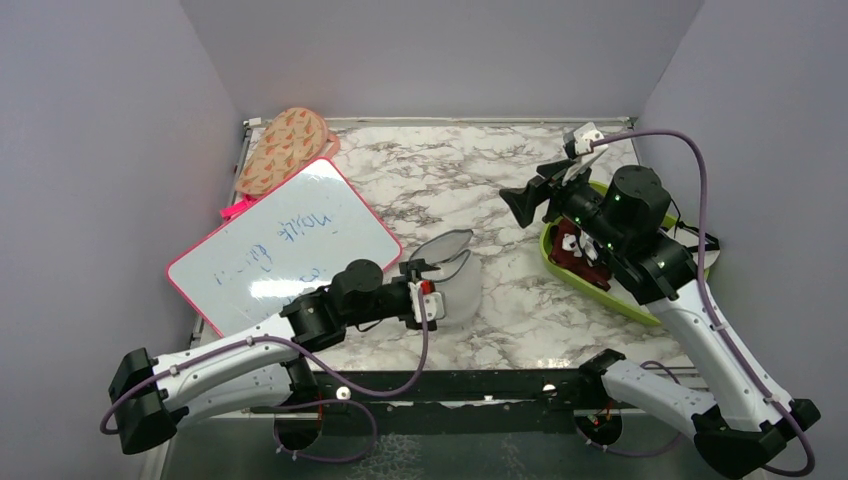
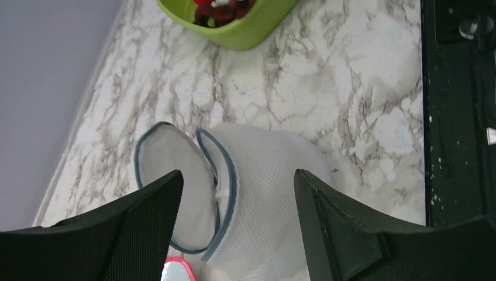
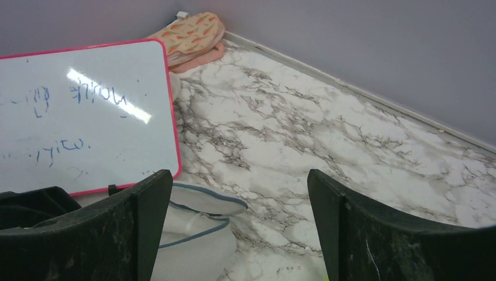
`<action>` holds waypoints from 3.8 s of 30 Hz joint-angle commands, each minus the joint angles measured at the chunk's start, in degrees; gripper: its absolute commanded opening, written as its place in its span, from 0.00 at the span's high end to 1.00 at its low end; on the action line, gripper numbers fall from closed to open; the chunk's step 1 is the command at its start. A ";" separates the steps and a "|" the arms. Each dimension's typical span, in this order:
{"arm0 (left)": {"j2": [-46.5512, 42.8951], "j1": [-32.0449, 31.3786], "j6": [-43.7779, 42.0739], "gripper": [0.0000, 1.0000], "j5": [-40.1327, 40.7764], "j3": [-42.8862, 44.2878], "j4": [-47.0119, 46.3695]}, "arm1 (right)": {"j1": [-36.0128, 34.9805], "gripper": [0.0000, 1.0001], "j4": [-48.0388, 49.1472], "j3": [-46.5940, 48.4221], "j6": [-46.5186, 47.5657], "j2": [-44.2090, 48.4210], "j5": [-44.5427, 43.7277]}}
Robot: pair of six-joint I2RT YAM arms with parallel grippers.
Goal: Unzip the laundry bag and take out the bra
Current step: Close the laundry bag at the center of the board.
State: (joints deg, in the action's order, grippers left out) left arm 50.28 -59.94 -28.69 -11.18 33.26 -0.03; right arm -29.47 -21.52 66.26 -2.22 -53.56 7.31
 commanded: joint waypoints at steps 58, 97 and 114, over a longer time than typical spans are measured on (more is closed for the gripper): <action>67.12 30.15 36.67 1.00 11.63 46.84 20.14 | -0.23 0.17 0.17 -3.06 -2.95 2.39 3.83; 44.71 27.76 42.67 0.21 12.63 43.63 20.55 | -0.23 0.17 -3.45 -12.16 -19.26 -18.86 11.38; 48.40 28.39 40.95 0.15 12.64 44.53 20.92 | -1.48 0.35 -2.57 -16.23 -21.24 -22.70 -9.45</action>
State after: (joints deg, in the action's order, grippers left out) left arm 99.46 -31.48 13.13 0.75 79.20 21.30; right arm -31.48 -26.96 52.73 -23.77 -79.99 5.67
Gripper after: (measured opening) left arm 0.851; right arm 0.792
